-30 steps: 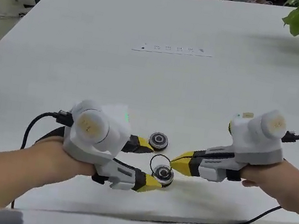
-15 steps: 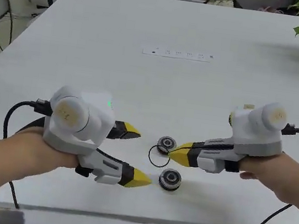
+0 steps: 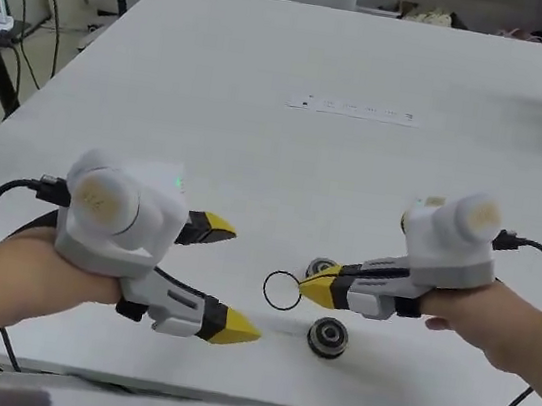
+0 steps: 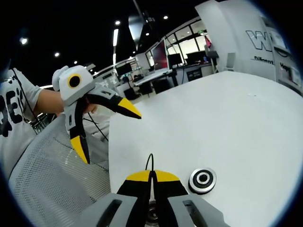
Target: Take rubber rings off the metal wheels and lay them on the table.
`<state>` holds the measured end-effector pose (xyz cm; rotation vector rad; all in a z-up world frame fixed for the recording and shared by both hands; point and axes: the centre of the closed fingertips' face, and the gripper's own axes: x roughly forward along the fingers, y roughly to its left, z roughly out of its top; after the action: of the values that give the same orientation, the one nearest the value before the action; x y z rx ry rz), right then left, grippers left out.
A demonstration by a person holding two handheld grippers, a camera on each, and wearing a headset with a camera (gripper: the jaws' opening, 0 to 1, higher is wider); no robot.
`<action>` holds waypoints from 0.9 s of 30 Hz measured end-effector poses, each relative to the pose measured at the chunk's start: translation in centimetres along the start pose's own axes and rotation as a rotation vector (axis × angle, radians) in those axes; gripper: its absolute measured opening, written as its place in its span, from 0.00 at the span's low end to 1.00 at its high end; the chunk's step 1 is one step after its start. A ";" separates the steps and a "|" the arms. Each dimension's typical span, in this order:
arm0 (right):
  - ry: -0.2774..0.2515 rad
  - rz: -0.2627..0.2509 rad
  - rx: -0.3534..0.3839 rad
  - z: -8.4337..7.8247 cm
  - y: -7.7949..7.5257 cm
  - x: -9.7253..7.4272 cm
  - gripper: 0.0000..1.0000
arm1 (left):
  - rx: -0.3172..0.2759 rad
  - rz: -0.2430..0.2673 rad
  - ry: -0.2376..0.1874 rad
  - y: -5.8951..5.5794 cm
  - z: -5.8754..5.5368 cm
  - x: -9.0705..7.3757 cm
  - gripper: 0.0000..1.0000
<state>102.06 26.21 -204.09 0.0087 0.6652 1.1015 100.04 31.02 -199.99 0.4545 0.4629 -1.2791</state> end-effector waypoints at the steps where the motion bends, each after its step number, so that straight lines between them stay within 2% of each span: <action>1: 0.004 0.002 0.000 0.0 0.0 0.1 0.00 | -0.001 0.003 0.000 0.1 -0.1 -0.1 0.70; 10: 0.038 0.002 -0.015 -0.7 0.2 1.4 0.00 | -0.017 0.022 0.002 0.2 -0.5 -0.8 0.72; 21: 0.077 -0.007 -0.046 -1.6 0.3 1.7 0.00 | -0.015 0.024 0.011 0.0 -0.7 -1.0 0.72; 27: 0.087 -0.011 -0.060 -1.8 0.3 1.4 0.08 | -0.011 0.022 0.012 -0.3 -0.6 -0.9 0.72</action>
<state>101.28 26.93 -206.16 -0.0945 0.7085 1.1153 99.50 32.04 -199.97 0.4575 0.4741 -1.2530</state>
